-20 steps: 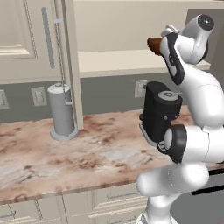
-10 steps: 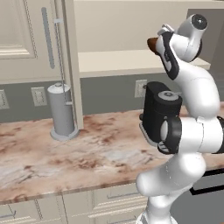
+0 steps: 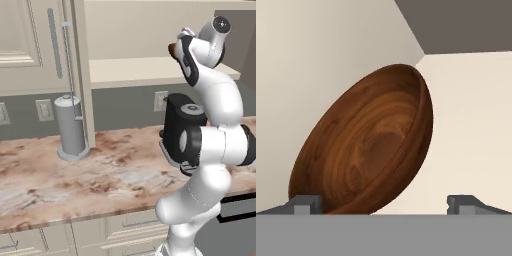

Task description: Take the smaller bowl and place it next to the appetizer plate on the dining counter , and place the larger bowl next to the plate with cooked food.

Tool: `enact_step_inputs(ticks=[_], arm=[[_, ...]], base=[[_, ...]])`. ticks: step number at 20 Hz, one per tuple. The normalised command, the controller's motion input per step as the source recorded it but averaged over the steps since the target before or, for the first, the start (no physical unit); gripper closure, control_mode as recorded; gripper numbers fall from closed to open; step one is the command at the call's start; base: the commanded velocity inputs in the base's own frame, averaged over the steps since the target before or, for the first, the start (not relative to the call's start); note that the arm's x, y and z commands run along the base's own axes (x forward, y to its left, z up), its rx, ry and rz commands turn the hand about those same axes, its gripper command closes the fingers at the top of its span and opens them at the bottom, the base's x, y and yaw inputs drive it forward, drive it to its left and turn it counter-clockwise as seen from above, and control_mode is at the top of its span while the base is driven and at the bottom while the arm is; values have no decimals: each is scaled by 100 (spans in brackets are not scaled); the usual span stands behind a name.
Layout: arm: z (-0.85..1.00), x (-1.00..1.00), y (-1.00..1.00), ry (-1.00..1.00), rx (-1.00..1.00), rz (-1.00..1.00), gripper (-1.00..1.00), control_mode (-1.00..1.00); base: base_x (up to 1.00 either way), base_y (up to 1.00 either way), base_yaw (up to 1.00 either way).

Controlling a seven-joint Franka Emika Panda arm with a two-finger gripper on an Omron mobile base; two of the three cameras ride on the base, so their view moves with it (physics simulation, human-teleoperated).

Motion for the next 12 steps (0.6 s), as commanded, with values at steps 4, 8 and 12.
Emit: enact_step_inputs(ticks=[4,8,12], arm=[[-7,28,-2,0,0,0,-100,-100],[-7,31,0,0,0,0,-100,-100],[-4,23,0,1,0,0,-100,-100]], base=[[0,0,0],[0,0,0],[0,0,0]])
